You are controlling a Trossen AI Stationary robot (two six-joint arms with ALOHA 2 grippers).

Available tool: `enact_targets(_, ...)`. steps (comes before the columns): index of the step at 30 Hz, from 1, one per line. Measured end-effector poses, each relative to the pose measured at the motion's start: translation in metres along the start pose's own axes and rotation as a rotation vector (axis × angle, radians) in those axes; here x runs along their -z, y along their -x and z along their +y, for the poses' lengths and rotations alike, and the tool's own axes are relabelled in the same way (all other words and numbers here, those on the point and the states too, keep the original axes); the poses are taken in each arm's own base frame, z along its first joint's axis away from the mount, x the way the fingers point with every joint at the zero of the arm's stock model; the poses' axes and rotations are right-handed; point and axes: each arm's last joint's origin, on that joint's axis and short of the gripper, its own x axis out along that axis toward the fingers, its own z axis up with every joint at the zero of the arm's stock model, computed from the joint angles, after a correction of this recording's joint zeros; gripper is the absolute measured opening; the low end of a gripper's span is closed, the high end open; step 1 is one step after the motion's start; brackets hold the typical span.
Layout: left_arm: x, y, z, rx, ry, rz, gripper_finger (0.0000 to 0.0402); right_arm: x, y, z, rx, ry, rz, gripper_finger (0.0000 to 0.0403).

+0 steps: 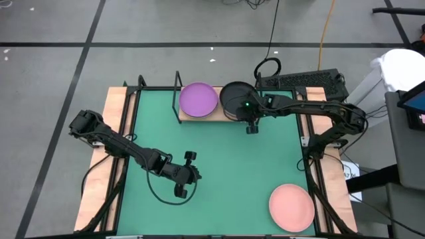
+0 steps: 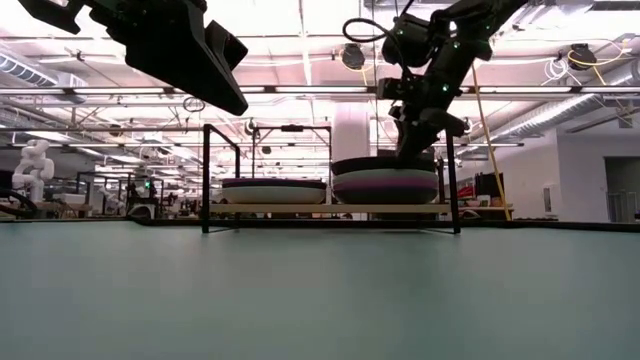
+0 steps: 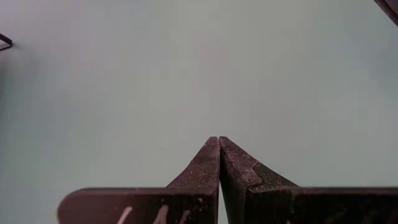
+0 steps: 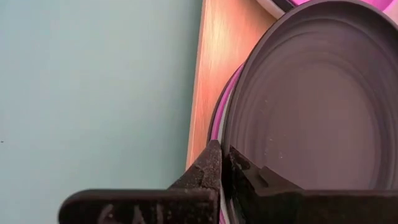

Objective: Place and stack plates onto a shelf
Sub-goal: Stack the black plate on top of the light green plate on the shelf

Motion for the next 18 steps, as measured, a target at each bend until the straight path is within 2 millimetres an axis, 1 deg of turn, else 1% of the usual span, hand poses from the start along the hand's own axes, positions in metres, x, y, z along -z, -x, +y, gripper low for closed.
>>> enact_targets(7, 0.0, 0.0, 0.0, 0.0, 0.002, 0.0, 0.0003, 0.0105, -0.0102, 0.0073, -0.002, 0.02, 0.013, 0.0)
enact_targets(18, -0.0001, -0.0001, 0.0002, -0.001, -0.001, -0.001, 0.0003, 0.0083, -0.0114, 0.0053, 0.036, 0.038, -0.009, 0.0003)
